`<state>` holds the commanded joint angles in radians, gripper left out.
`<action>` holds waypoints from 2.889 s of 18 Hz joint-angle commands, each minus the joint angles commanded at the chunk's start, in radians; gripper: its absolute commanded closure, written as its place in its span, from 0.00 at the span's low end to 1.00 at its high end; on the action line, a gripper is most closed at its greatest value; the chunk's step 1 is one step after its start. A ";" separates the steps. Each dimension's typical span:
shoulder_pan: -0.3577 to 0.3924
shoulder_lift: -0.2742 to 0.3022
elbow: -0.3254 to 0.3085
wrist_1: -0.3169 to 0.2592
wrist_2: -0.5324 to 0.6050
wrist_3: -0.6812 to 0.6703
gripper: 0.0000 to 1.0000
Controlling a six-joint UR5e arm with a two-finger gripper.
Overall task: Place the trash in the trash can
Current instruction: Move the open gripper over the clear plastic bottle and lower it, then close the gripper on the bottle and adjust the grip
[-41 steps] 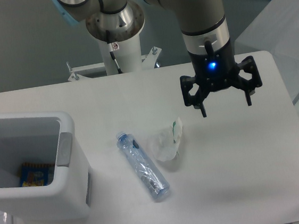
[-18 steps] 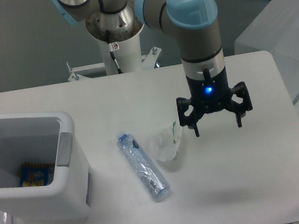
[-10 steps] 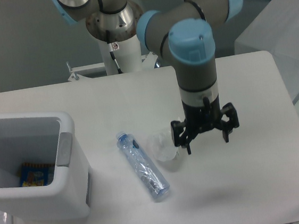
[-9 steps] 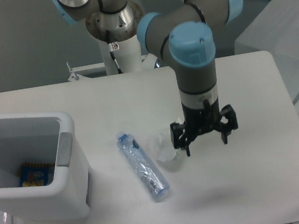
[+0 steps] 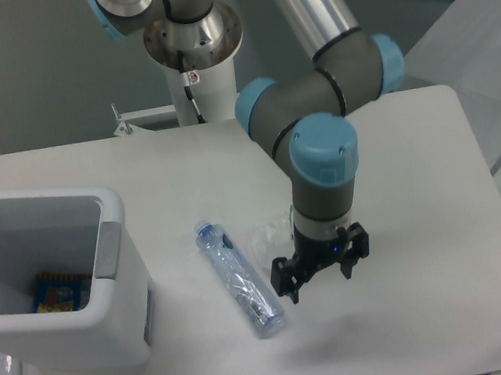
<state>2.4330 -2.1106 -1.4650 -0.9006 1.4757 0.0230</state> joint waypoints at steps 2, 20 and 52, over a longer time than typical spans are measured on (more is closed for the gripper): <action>-0.011 -0.021 0.000 0.012 -0.003 0.000 0.00; -0.094 -0.092 -0.040 0.066 0.060 -0.078 0.00; -0.101 -0.138 -0.055 0.069 0.077 -0.078 0.07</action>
<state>2.3317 -2.2488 -1.5202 -0.8314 1.5524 -0.0552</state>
